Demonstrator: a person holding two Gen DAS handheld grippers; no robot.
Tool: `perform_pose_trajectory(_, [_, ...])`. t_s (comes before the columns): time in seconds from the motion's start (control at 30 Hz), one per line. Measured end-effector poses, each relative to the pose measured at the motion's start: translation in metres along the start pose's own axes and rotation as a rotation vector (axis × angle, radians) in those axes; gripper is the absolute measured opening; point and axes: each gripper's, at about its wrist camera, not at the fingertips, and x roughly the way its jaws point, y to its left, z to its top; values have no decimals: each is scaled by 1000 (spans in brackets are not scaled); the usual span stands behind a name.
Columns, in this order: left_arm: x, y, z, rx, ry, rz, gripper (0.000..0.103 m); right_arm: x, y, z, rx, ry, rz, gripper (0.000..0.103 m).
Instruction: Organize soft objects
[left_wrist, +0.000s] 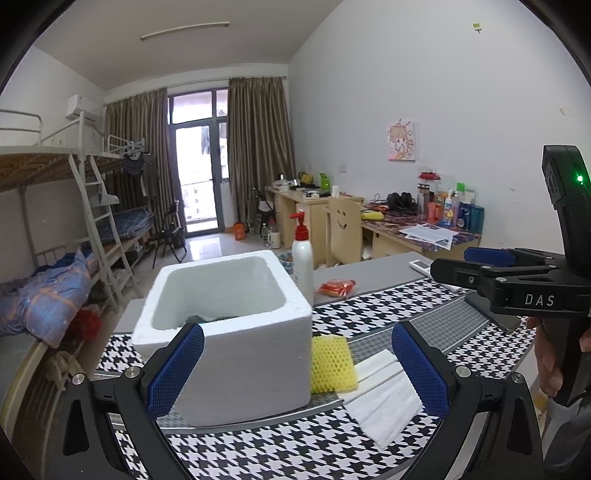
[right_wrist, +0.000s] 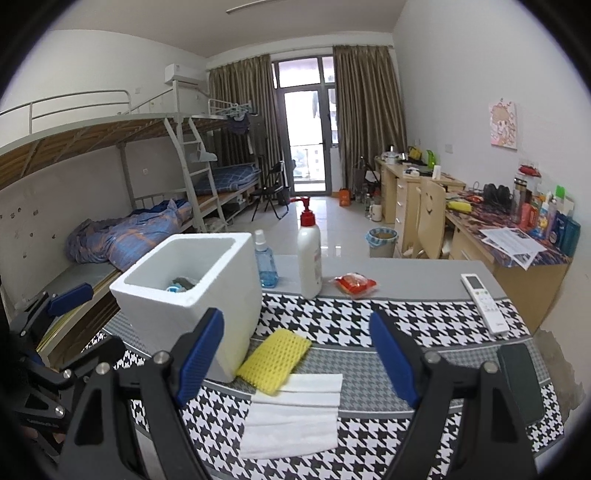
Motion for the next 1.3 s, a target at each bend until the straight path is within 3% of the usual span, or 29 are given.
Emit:
perform_pose_trajectory(0.7, [29,-27,-28,-7,41,-110,102,0,-25,-38,22,49,-44,84])
perform_pose_trajectory(1.3, [66,-33,-44,-26,123,-103,102,18,-34,-72,24,121,-28,84])
